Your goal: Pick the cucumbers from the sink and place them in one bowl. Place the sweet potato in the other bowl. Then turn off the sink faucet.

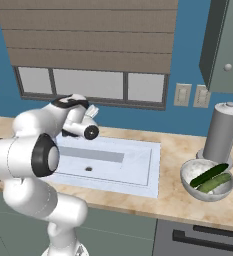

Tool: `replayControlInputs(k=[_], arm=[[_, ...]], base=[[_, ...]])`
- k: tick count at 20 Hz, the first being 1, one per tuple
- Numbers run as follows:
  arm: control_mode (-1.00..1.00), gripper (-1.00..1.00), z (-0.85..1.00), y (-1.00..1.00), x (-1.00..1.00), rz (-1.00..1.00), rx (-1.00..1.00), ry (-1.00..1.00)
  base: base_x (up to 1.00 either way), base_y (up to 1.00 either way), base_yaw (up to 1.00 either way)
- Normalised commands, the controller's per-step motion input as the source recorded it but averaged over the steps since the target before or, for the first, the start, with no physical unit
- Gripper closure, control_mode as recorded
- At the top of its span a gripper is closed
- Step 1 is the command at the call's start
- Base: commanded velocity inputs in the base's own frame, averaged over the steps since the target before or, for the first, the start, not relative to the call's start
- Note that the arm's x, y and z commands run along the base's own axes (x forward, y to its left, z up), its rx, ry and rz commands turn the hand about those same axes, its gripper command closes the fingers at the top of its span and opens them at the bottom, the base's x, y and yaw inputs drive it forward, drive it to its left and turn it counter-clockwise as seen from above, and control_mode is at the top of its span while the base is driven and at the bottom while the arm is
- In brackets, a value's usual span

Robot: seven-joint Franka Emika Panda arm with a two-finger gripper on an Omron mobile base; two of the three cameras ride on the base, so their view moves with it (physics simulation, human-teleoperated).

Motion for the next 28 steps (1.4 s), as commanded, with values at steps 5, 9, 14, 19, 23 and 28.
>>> replayControlInputs(k=[5, 9, 14, 19, 23, 28], arm=[[-1.00, -1.00, -0.16, 0.10, 0.13, 0.00, 0.00, 0.00], [-1.00, -1.00, -0.17, 0.08, 0.16, 0.00, 0.00, 0.00], [-1.00, -1.00, -0.10, 0.05, 0.18, 0.00, 0.00, 0.00], [-1.00, -1.00, -0.07, 0.01, 0.19, 0.00, 0.00, 0.00], [-1.00, -1.00, -0.07, 0.05, 0.17, 0.00, 0.00, 0.00], [-1.00, -1.00, -0.10, 0.10, 0.15, 0.00, 0.00, 0.00]], base=[[0.00, 0.00, 0.00], [0.00, 0.00, 0.00], [0.00, 0.00, 0.00], [0.00, 0.00, 0.00], [0.00, 0.00, 0.00], [0.00, 0.00, 0.00]])
